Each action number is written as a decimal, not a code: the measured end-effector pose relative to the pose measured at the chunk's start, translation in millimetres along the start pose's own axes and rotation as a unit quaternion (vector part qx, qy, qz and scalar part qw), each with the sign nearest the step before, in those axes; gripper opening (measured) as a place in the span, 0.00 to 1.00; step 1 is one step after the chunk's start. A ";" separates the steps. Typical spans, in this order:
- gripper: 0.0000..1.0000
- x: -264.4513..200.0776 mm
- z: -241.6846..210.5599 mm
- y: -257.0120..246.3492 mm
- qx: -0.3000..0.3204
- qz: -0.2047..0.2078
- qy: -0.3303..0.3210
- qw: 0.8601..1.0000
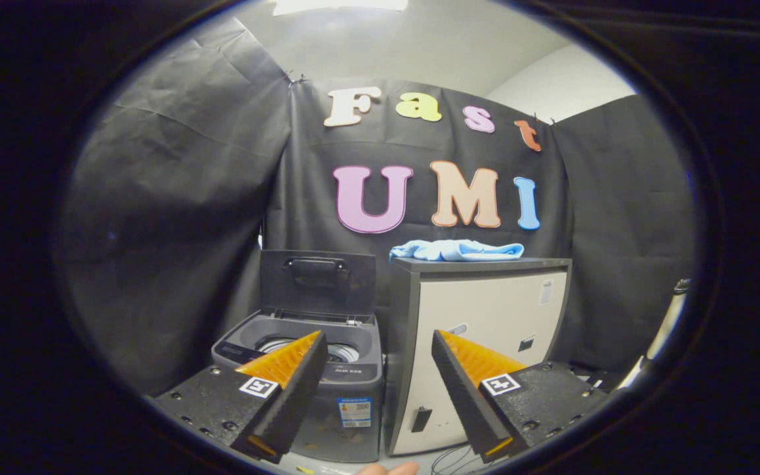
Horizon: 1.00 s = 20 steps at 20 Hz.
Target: Put the clothes into the washing machine and then close the washing machine lid.
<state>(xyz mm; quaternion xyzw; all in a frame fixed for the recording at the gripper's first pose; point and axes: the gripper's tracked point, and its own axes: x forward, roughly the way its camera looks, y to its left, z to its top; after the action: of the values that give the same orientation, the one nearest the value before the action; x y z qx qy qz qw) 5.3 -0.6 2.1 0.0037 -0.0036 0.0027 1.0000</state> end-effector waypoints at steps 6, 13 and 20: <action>0.96 7.5 5.3 -5.6 -0.005 -0.002 0.002 1.000; 0.96 61.3 43.4 -36.1 -0.024 -0.013 -0.002 1.000; 0.96 143.9 79.4 -82.6 0.009 -0.020 -0.001 1.000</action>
<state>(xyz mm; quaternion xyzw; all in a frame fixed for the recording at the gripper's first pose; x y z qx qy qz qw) 149.1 -83.0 82.0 0.0132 -0.0046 -0.0176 0.9997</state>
